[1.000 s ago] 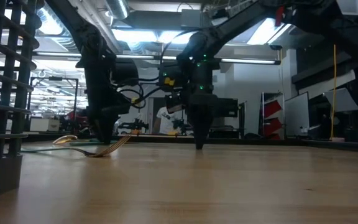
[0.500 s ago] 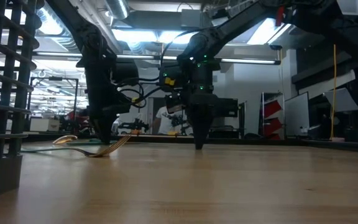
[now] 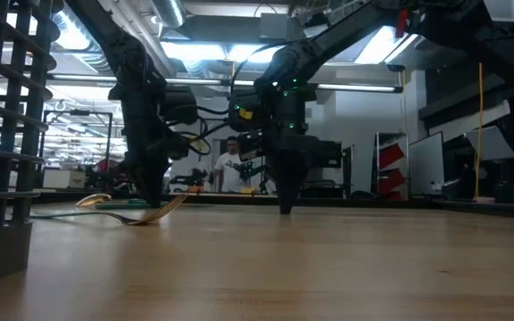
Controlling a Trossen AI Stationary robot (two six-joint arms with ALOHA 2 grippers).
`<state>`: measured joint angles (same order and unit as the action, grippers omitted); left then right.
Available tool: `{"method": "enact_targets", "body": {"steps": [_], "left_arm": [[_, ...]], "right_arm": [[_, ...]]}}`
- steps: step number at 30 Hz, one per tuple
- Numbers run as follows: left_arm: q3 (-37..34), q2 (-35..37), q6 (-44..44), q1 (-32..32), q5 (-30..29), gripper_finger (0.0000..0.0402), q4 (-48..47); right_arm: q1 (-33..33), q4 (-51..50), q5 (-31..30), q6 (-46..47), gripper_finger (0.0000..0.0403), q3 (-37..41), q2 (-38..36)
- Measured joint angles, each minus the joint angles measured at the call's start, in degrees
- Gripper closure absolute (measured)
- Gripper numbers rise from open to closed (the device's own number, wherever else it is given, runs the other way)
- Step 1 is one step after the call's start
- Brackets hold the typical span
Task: Sort silverware
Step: Put the bottom knife into the cutlery rack
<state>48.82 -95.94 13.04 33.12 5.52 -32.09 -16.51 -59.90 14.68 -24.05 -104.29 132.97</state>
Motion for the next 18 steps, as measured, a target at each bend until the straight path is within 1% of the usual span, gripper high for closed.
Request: {"method": "enact_targets", "body": {"steps": [3, 8, 12, 16, 18], "left_arm": [[-0.07, -0.02, 0.0, 0.0, 4.58, 0.0377, 0.46], [-0.19, -0.19, -0.02, -0.02, 9.32, 0.0381, 1.74], [-0.26, -0.29, 0.0, -0.09, 13.14, 0.0385, 2.78], [-0.33, -0.33, 0.0, -0.22, 17.77, 0.0387, 3.37], [-0.33, -0.33, 0.01, -0.16, 18.66, 0.0387, 3.98]], "right_arm": [[0.0, -0.04, 0.47, -2.75, 0.0363, 0.0, 0.0], [-0.04, -1.63, 2.33, -6.35, 0.0363, -0.84, 0.17], [0.07, -4.61, 2.61, -6.63, 0.0363, -2.66, 0.47], [0.15, -6.46, 3.58, -7.94, 0.0363, -2.79, -1.19], [0.15, -7.68, 3.63, -8.13, 0.0363, -2.86, -2.26]]}}
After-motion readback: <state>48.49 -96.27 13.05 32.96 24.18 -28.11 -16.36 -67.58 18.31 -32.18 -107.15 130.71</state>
